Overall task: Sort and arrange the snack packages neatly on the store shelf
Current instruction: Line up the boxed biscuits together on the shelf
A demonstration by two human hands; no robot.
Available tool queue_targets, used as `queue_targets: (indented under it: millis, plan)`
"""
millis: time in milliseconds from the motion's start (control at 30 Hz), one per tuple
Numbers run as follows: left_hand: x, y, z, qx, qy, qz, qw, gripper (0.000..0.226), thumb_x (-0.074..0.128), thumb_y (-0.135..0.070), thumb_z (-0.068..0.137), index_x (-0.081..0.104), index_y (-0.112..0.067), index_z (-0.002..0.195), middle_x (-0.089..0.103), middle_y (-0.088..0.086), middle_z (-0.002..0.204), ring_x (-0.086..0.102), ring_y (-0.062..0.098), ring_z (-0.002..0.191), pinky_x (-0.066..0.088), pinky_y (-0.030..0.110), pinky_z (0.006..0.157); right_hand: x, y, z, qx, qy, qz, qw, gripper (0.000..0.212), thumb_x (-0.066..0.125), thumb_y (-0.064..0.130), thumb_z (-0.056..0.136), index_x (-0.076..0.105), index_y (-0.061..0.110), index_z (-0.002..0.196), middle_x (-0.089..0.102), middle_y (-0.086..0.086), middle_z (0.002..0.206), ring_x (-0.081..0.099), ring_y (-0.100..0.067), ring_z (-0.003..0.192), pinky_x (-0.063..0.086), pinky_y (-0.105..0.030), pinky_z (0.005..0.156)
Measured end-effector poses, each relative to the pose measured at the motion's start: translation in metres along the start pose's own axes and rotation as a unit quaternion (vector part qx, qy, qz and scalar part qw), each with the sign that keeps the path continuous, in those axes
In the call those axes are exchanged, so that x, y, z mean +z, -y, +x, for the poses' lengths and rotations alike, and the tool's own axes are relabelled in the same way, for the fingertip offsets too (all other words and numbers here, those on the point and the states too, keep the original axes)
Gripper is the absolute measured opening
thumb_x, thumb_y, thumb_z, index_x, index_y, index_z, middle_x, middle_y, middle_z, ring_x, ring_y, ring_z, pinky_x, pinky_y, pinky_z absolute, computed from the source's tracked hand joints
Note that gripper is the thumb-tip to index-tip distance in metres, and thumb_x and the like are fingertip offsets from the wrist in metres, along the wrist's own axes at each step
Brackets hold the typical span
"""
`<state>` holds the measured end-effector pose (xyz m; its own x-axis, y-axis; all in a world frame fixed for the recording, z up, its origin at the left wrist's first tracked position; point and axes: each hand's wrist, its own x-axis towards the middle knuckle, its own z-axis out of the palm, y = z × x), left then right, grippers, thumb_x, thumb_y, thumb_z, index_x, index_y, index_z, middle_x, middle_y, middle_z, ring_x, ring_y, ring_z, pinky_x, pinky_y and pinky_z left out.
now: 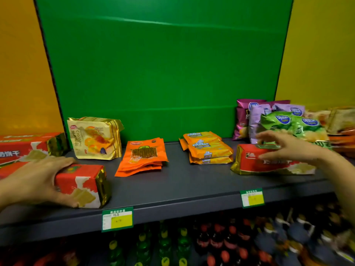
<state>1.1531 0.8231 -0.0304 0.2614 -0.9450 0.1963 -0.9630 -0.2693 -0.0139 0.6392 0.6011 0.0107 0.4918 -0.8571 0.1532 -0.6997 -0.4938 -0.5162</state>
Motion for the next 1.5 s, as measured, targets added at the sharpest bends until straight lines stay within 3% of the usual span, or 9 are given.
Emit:
queue_targets:
  millis: [233, 333, 433, 633, 833, 967, 1167, 1367, 1500]
  plan:
    - [-0.002, -0.006, -0.013, 0.012, -0.069, 0.026, 0.997, 0.123, 0.058, -0.092, 0.022, 0.057, -0.018, 0.12, 0.065, 0.004, 0.108, 0.058, 0.02, 0.092, 0.05, 0.04, 0.084, -0.003, -0.042, 0.015, 0.025, -0.009, -0.277, 0.96, 0.088, 0.078, 0.044, 0.065, 0.038, 0.013, 0.137, 0.046, -0.01, 0.133, 0.045, -0.024, 0.118, 0.034, -0.028, 0.096]
    - [-0.005, -0.017, -0.028, 0.009, -0.107, 0.026, 0.994, 0.113, 0.053, -0.093, 0.033, 0.063, -0.013, 0.111, 0.069, 0.007, 0.101, 0.063, 0.027, 0.088, 0.052, 0.041, 0.076, -0.007, -0.032, 0.014, 0.006, 0.018, -0.228, 0.973, 0.098, 0.076, 0.068, 0.044, 0.047, 0.02, 0.124, 0.05, -0.005, 0.112, 0.048, -0.018, 0.1, 0.038, -0.027, 0.087]
    - [-0.008, -0.025, -0.048, 0.003, -0.147, 0.035, 0.988, 0.109, 0.048, -0.092, 0.043, 0.064, -0.01, 0.113, 0.069, 0.014, 0.111, 0.066, 0.033, 0.099, 0.052, 0.046, 0.082, -0.013, -0.038, 0.02, -0.037, 0.015, -0.198, 0.979, 0.112, 0.047, 0.097, 0.019, 0.052, 0.033, 0.111, 0.059, -0.001, 0.104, 0.056, -0.015, 0.092, 0.042, -0.027, 0.082]
    - [-0.039, -0.018, -0.101, -0.046, -0.261, 0.026, 0.964, 0.106, 0.051, -0.088, 0.049, 0.059, -0.01, 0.12, 0.064, 0.008, 0.104, 0.065, 0.029, 0.089, 0.055, 0.045, 0.072, 0.001, 0.034, 0.028, -0.154, -0.021, -0.104, 0.982, 0.068, 0.054, 0.092, 0.027, 0.04, 0.077, 0.092, 0.061, 0.017, 0.096, 0.063, -0.002, 0.077, 0.041, -0.013, 0.064]
    - [-0.062, 0.019, -0.147, -0.085, -0.244, 0.105, 0.96, 0.102, 0.048, -0.085, 0.051, 0.06, -0.009, 0.118, 0.065, 0.007, 0.096, 0.066, 0.029, 0.078, 0.054, 0.039, 0.059, 0.053, 0.157, 0.023, -0.259, -0.011, -0.113, 0.959, 0.082, 0.049, 0.093, 0.032, 0.052, 0.047, 0.1, 0.056, 0.018, 0.095, 0.06, -0.001, 0.084, 0.039, -0.007, 0.068]
    - [-0.063, 0.062, -0.163, -0.089, -0.236, 0.126, 0.959, 0.101, 0.049, -0.084, 0.053, 0.056, -0.013, 0.124, 0.064, 0.006, 0.094, 0.065, 0.027, 0.075, 0.053, 0.038, 0.056, 0.097, 0.216, 0.026, -0.307, -0.018, -0.111, 0.945, 0.096, 0.045, 0.094, 0.04, 0.06, 0.03, 0.111, 0.053, 0.019, 0.095, 0.059, -0.008, 0.085, 0.045, -0.023, 0.077]
    - [-0.07, 0.142, -0.161, -0.075, -0.215, 0.147, 0.962, 0.101, 0.046, -0.083, 0.057, 0.049, -0.016, 0.132, 0.065, 0.005, 0.105, 0.067, 0.028, 0.084, 0.054, 0.037, 0.059, 0.172, 0.303, 0.026, -0.355, -0.041, -0.096, 0.929, 0.098, 0.044, 0.093, 0.046, 0.058, 0.026, 0.117, 0.05, 0.014, 0.096, 0.058, -0.011, 0.087, 0.05, -0.033, 0.08]
    - [-0.07, 0.194, -0.114, 0.0, -0.168, 0.195, 0.966, 0.098, 0.043, -0.081, 0.058, 0.058, -0.008, 0.122, 0.063, 0.008, 0.087, 0.066, 0.027, 0.071, 0.047, 0.03, 0.054, 0.23, 0.374, 0.019, -0.375, -0.029, -0.107, 0.92, 0.091, 0.044, 0.089, 0.053, 0.053, 0.031, 0.122, 0.047, 0.014, 0.104, 0.057, -0.011, 0.093, 0.053, -0.036, 0.081]
    - [-0.057, 0.21, -0.068, 0.019, -0.161, 0.177, 0.971, 0.1, 0.059, -0.073, 0.061, 0.041, -0.012, 0.138, 0.057, 0.01, 0.112, 0.059, 0.03, 0.101, 0.042, 0.034, 0.078, 0.258, 0.411, 0.029, -0.401, -0.005, -0.151, 0.903, 0.082, 0.052, 0.078, 0.06, 0.044, 0.037, 0.131, 0.045, 0.015, 0.111, 0.05, -0.003, 0.093, 0.045, -0.023, 0.076]
